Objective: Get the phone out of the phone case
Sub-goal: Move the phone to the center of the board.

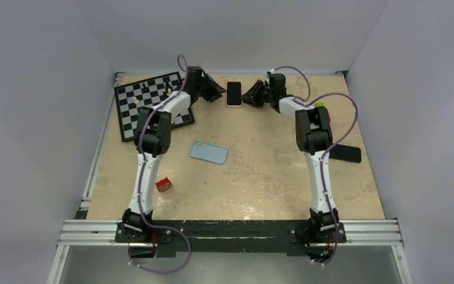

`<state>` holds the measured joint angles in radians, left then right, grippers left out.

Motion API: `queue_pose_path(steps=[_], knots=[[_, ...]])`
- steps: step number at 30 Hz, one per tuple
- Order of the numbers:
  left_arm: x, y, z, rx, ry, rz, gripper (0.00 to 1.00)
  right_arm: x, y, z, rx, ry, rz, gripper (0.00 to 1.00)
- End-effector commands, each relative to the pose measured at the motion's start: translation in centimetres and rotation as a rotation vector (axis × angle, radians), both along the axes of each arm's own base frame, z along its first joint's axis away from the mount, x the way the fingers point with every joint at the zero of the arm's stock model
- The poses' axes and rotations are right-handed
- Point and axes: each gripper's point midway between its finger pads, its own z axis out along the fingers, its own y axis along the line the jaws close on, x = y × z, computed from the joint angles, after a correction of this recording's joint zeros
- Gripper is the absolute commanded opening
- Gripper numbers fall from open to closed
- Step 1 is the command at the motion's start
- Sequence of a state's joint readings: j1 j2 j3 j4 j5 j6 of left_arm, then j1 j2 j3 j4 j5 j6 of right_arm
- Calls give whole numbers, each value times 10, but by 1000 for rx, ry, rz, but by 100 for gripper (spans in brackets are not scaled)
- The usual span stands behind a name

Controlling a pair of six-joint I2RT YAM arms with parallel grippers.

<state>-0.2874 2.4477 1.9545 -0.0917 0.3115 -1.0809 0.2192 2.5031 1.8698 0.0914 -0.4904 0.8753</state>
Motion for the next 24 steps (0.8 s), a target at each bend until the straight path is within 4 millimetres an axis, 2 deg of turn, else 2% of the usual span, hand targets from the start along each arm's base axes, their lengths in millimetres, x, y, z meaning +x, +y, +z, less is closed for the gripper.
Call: queue_pose_path(steps=[1, 6, 10, 13, 15, 20, 24], knots=[[8, -15, -10, -42, 52, -5, 34, 1, 8, -1, 4, -16, 28, 35], [0, -22, -29, -11, 117, 10, 41, 1, 9, 3, -9, -24, 37, 34], [-8, -29, -32, 8, 139, -9, 45, -1, 12, 3, -28, -34, 70, 32], [-12, -36, -32, -23, 155, -30, 37, 0, 19, 8, -38, -66, 136, 16], [-16, -44, -31, -37, 161, -70, 32, -5, 22, 9, -58, -69, 162, 11], [-40, -58, -28, -59, 192, -143, 18, -21, 28, 20, -81, -107, 213, 9], [-69, -69, -20, -65, 197, -210, 13, -49, 22, 27, -90, -84, 231, 9]])
